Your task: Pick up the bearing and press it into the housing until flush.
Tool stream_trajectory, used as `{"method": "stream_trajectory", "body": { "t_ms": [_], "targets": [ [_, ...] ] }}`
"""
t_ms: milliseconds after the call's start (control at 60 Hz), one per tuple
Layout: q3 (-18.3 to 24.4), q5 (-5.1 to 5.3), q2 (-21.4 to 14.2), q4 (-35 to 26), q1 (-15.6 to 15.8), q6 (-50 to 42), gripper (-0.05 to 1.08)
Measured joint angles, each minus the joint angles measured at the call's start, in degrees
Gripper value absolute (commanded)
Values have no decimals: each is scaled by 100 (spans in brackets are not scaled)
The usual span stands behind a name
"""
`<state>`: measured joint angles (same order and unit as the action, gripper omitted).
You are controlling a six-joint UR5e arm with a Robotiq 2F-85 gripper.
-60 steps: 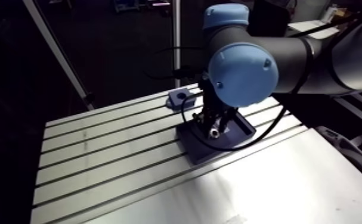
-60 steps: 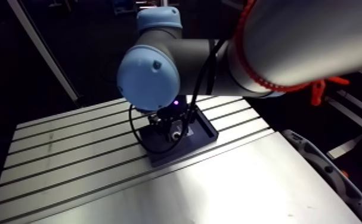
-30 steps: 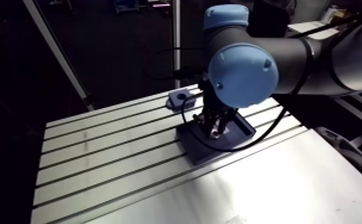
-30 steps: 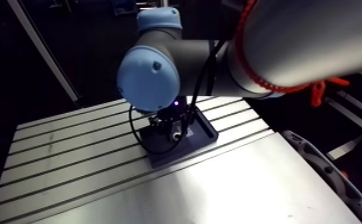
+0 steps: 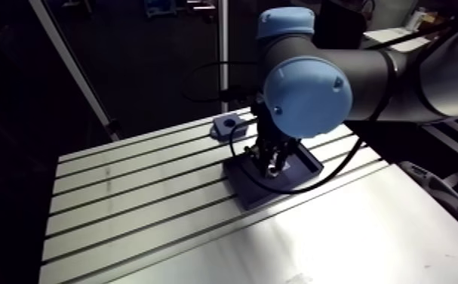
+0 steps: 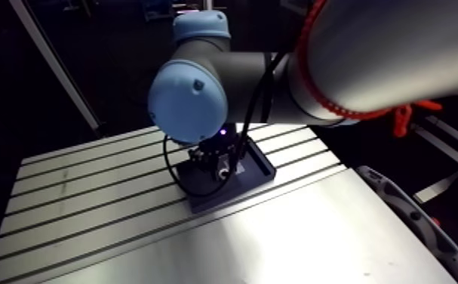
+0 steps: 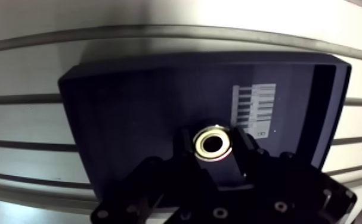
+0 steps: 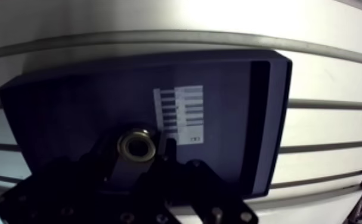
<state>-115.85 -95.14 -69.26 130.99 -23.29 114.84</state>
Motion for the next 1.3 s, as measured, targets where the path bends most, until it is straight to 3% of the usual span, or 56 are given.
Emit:
{"method": "stream_trajectory", "body": {
  "t_ms": [483, 750, 1050, 1300],
  "targets": [
    [44, 26, -269, -81, 7, 9, 65],
    [239, 33, -500, -412, 45, -54, 67],
    [932, 28, -542, -1053, 353, -465, 69],
    [1735, 28, -283, -1555, 570, -748, 71]
  ]
}}
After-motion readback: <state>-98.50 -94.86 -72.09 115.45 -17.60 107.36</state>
